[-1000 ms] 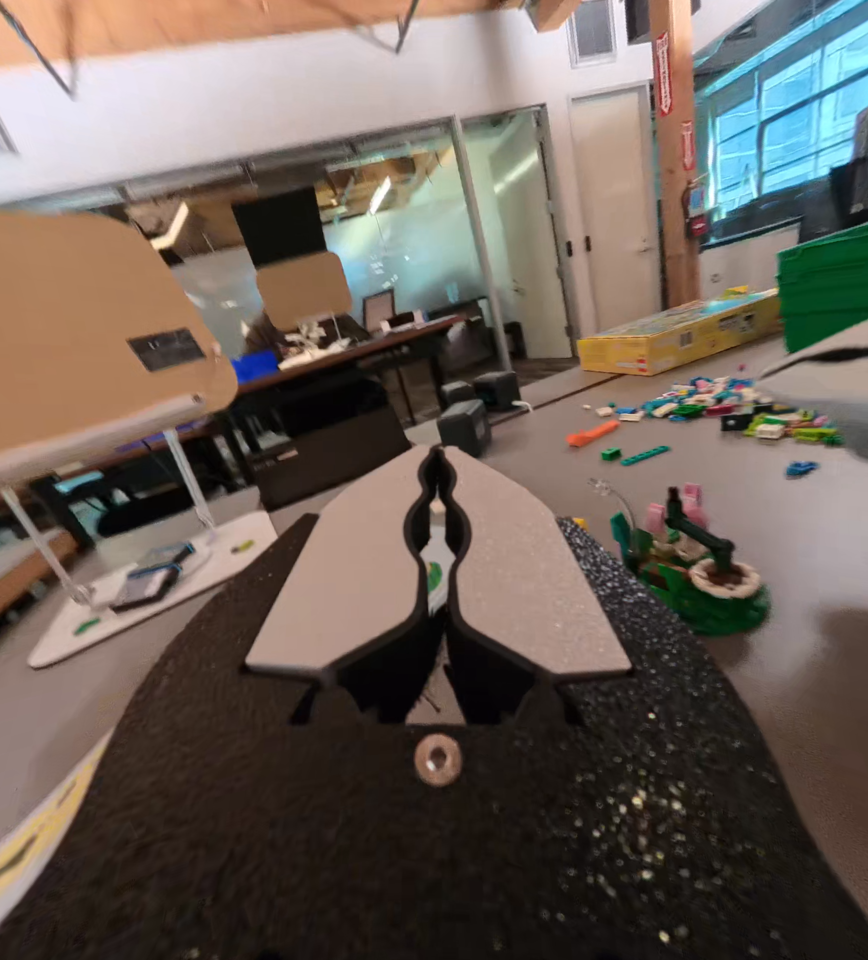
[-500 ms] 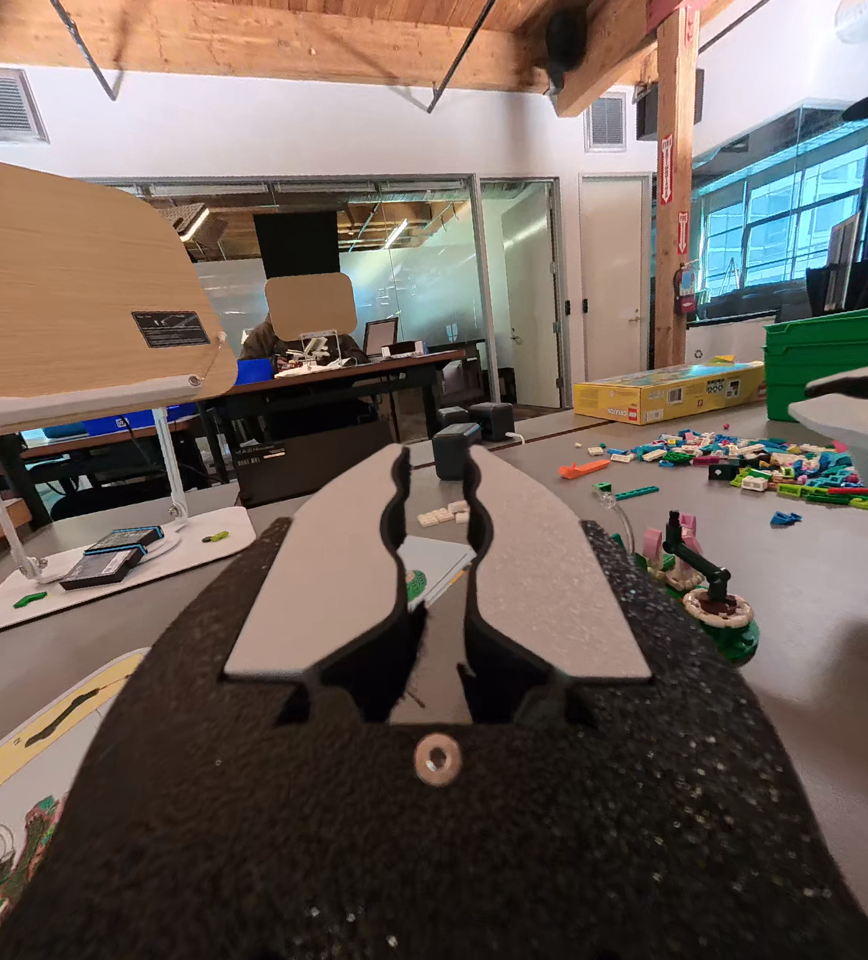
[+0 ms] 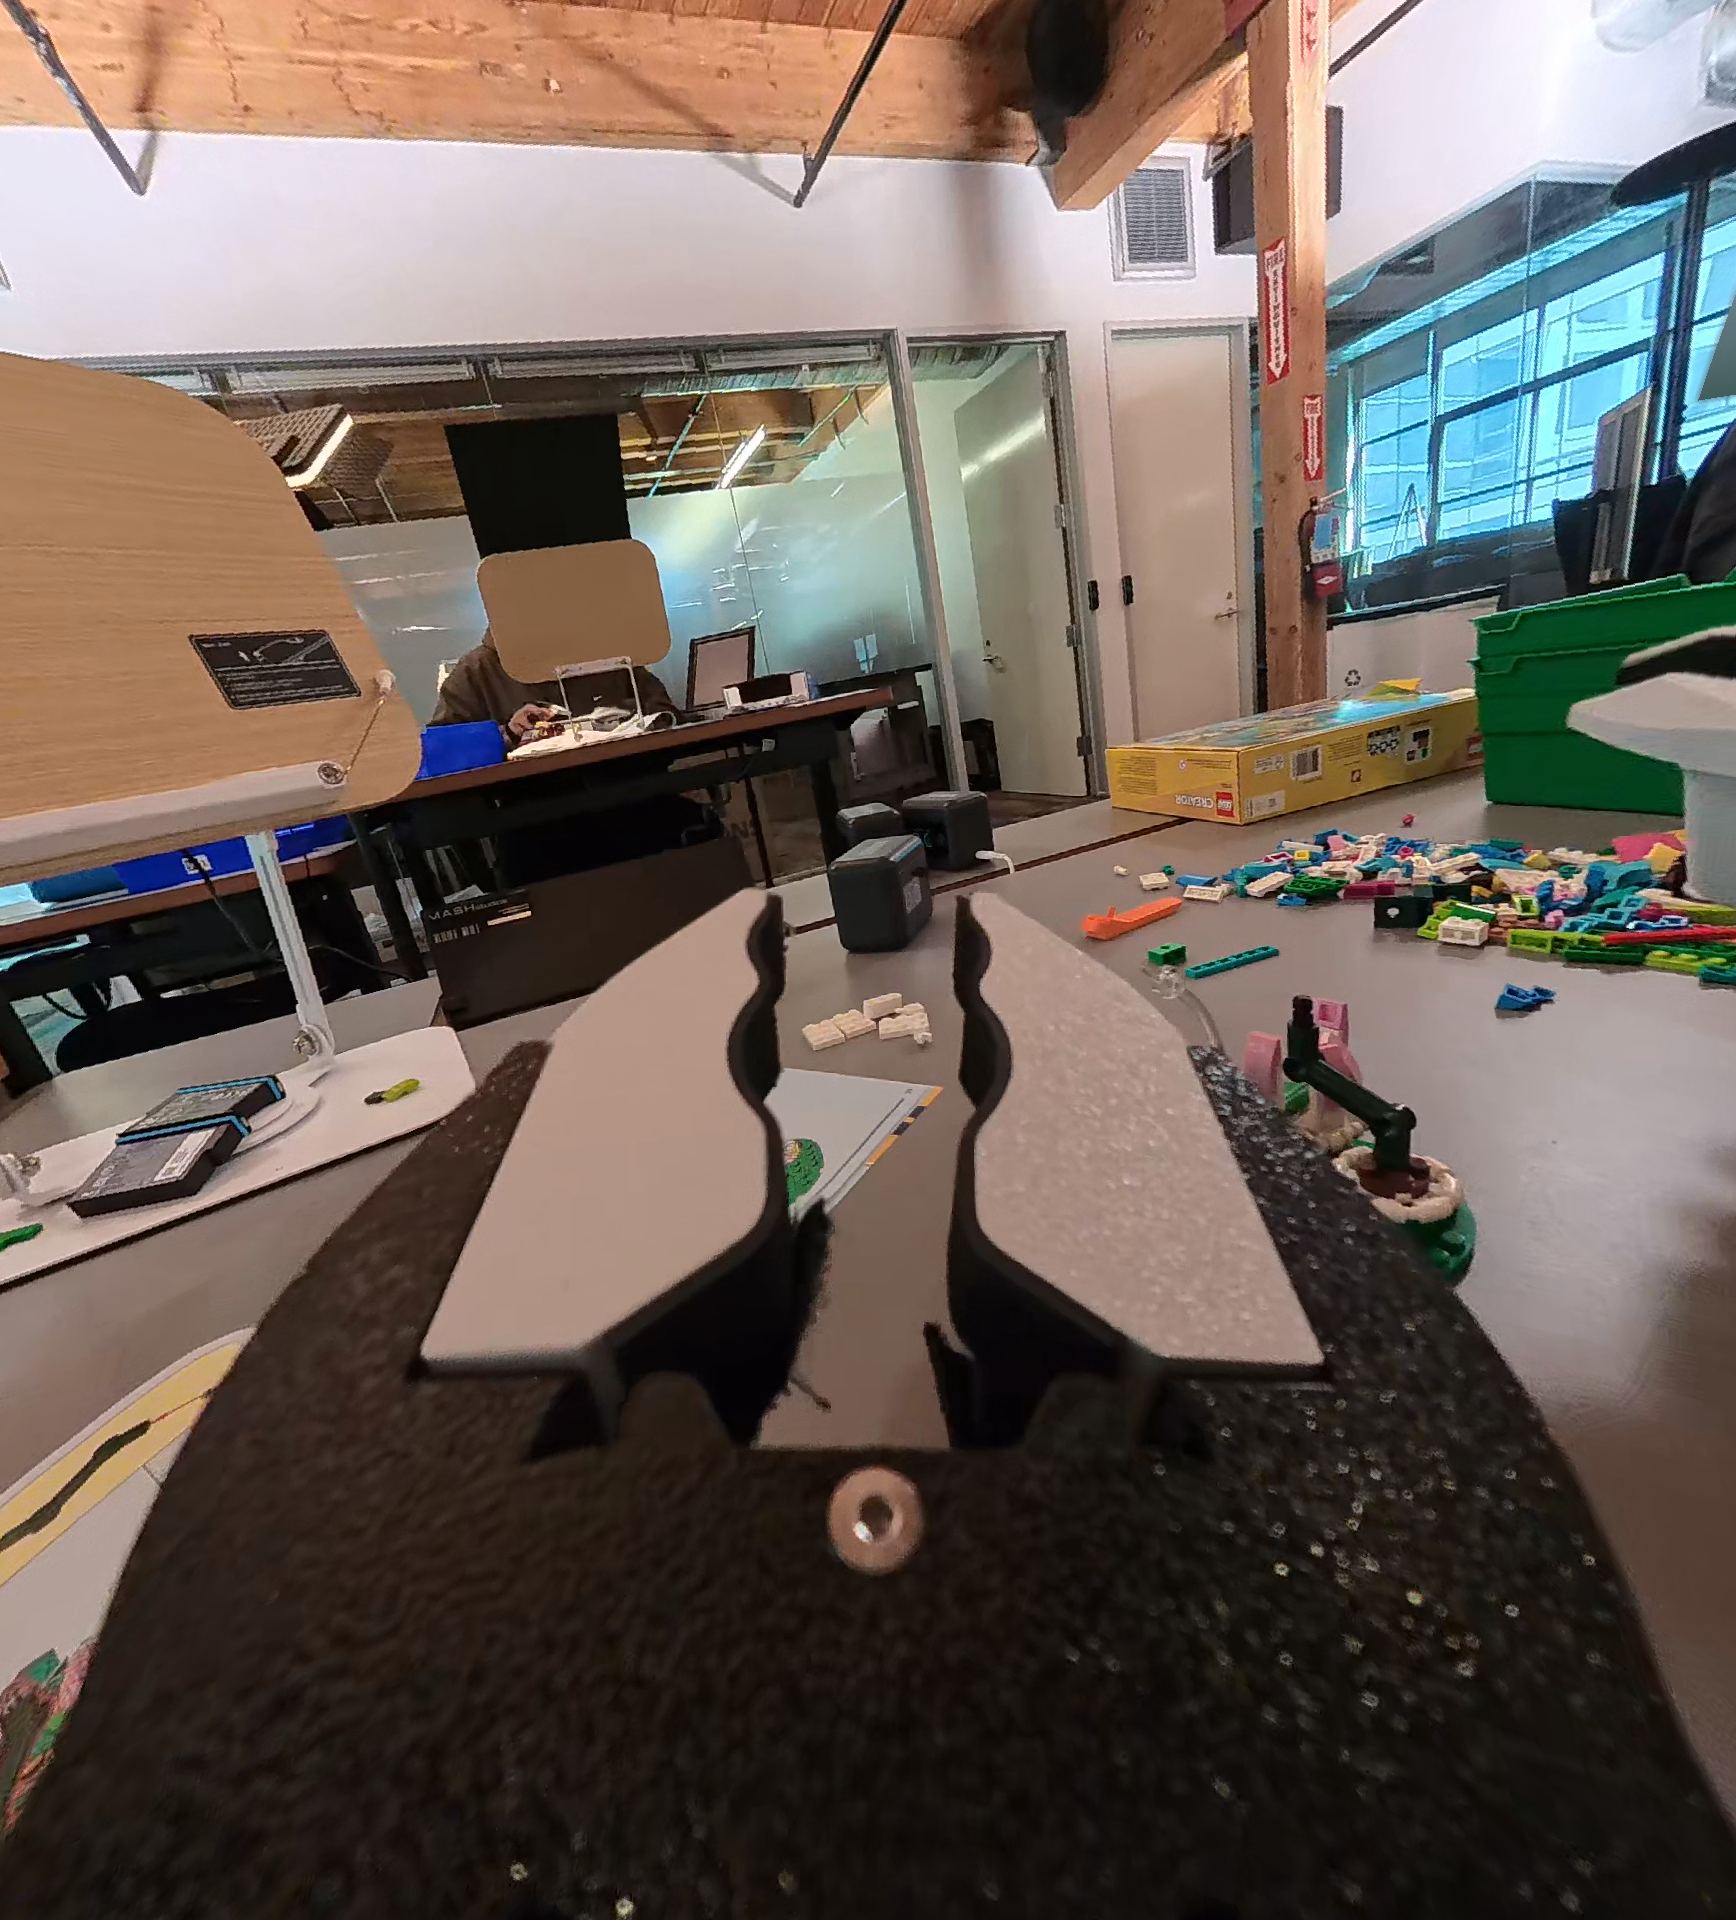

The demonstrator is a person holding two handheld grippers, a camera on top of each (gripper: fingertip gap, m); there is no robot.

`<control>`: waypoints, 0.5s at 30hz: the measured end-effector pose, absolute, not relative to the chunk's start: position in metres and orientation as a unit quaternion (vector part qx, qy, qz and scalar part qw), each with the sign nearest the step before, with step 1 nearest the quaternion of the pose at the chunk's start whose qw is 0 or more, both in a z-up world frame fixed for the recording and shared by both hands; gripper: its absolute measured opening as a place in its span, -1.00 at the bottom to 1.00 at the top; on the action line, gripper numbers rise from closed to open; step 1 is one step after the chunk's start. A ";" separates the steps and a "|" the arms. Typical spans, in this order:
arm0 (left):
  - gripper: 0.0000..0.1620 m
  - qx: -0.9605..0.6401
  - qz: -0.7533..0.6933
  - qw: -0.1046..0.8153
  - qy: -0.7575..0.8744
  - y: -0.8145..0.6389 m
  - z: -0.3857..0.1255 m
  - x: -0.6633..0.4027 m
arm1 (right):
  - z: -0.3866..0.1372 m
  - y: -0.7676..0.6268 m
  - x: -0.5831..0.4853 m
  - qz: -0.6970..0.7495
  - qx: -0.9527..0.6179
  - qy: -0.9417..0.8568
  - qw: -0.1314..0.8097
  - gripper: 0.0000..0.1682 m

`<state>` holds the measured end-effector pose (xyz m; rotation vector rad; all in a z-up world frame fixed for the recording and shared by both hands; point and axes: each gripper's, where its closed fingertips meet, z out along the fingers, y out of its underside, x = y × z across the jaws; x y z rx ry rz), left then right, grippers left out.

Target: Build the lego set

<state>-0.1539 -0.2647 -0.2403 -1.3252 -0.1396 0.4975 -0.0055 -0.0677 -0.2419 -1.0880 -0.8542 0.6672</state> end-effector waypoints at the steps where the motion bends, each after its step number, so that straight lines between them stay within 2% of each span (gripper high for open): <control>1: -0.62 -0.607 0.228 0.759 -0.064 -0.265 -0.240 -0.154 | -0.244 -0.065 -0.005 0.291 -0.497 -0.388 0.719 -0.73; 15: -0.74 -0.601 0.215 0.767 -0.067 -0.266 -0.238 -0.154 | -0.254 -0.076 -0.018 0.223 -0.464 -0.452 0.729 -0.83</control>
